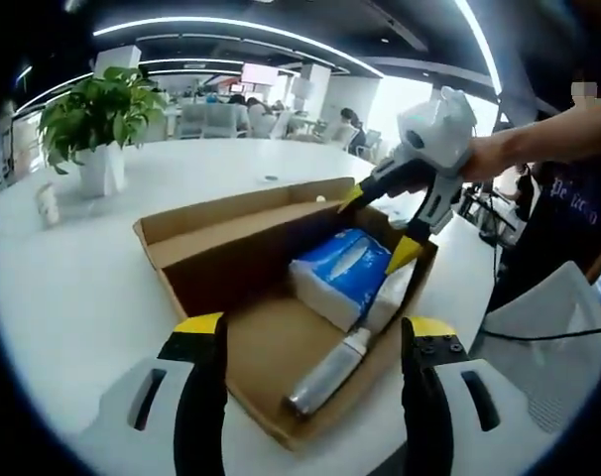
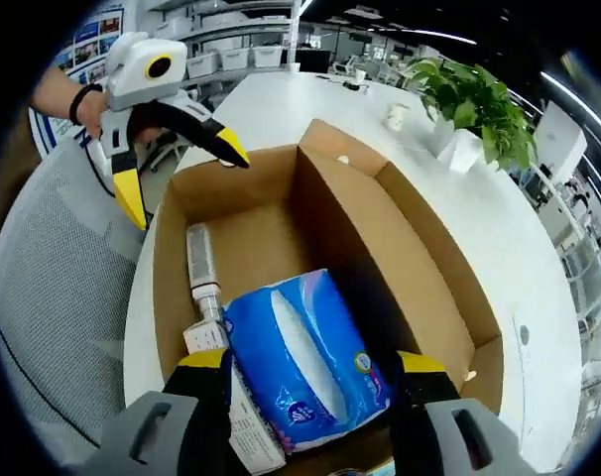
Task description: Operate the shoe box by opening the lid, removing the specified soft item, and placing it in the target area until the item is outside and the box remains undamaged.
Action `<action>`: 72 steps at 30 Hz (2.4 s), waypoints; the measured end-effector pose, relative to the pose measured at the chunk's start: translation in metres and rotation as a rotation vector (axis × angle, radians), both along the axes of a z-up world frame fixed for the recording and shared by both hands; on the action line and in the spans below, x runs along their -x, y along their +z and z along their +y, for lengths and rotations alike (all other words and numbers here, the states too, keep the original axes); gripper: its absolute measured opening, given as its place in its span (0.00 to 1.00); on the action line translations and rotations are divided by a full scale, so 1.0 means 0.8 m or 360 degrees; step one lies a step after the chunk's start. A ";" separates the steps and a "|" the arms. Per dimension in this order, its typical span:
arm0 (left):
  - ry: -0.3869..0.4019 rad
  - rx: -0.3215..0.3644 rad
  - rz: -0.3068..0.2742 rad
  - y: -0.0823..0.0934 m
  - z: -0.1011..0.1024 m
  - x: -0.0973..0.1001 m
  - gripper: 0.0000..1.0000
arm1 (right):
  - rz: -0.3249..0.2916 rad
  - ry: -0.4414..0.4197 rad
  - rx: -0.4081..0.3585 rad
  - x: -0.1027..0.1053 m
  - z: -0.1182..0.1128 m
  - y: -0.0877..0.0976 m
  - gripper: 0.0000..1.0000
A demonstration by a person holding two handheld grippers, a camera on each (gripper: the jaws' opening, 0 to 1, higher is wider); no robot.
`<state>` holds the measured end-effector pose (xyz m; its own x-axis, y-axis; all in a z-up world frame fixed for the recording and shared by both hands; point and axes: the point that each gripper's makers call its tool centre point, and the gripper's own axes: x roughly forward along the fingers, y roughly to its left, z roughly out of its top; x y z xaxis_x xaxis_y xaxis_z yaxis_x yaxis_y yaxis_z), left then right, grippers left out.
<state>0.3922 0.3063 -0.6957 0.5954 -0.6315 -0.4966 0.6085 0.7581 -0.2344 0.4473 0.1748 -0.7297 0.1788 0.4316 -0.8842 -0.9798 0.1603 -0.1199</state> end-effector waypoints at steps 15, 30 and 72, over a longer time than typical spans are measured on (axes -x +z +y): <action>0.0033 0.0021 0.0019 -0.003 -0.001 0.001 0.70 | 0.0088 0.0141 0.0090 -0.001 0.012 -0.026 0.63; 0.0026 0.0008 0.0019 -0.003 0.000 -0.002 0.70 | 0.0129 0.0276 0.0162 0.001 0.021 -0.051 0.65; -0.0010 0.0008 0.0009 -0.001 0.007 -0.009 0.67 | 0.0015 0.0023 0.0064 0.006 0.040 -0.051 0.45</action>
